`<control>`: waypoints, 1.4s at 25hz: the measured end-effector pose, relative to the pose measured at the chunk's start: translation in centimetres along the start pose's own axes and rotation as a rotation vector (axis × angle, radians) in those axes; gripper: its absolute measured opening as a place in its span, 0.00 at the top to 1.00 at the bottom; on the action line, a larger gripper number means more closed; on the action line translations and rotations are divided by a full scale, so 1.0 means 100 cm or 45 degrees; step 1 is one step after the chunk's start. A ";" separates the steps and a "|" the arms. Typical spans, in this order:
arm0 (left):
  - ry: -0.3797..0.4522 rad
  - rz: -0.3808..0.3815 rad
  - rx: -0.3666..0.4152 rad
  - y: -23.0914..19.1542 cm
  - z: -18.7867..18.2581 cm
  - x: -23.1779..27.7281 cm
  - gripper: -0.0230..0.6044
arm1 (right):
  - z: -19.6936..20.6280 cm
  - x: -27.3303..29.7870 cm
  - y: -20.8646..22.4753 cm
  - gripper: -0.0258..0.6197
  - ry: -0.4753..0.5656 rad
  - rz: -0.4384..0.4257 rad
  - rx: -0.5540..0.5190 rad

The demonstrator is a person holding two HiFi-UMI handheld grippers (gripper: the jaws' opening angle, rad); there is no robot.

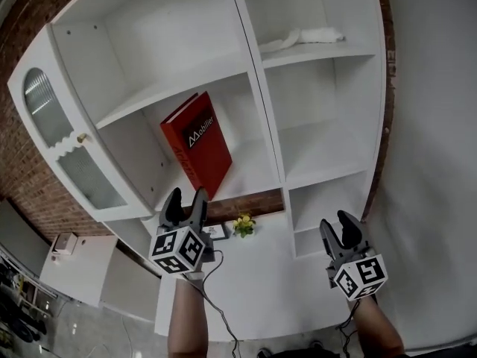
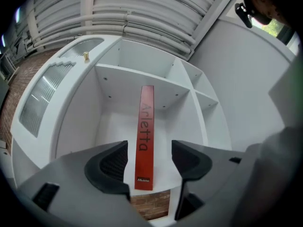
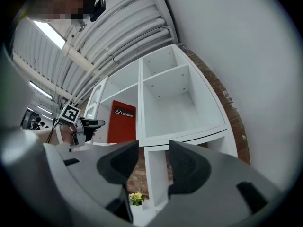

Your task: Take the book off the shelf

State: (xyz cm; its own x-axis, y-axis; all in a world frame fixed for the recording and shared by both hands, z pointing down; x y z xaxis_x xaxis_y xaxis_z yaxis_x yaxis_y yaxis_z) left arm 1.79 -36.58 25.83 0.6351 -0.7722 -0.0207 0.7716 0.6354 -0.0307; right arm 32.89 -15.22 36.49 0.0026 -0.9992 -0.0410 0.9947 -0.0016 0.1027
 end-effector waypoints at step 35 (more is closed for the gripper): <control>-0.133 -0.010 0.016 -0.008 -0.019 0.063 0.69 | 0.003 -0.050 0.025 0.71 -0.004 0.175 0.027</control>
State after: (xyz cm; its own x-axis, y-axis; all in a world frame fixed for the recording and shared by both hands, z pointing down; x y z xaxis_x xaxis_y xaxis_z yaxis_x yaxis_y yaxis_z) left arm 5.09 -41.96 23.79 0.6288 -0.7730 0.0840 0.7766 0.6298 -0.0178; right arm 35.38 -10.24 37.27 0.1380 -0.9902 -0.0220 0.9826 0.1341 0.1284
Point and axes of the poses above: the fingertips, and each gripper's own axes: x forward along the fingers, y to its right, z out of its underside, the point moved 9 cm from there along -x, backward along the fingers, and after that the axes turned 10 degrees about -y, right-handed, at the moved point
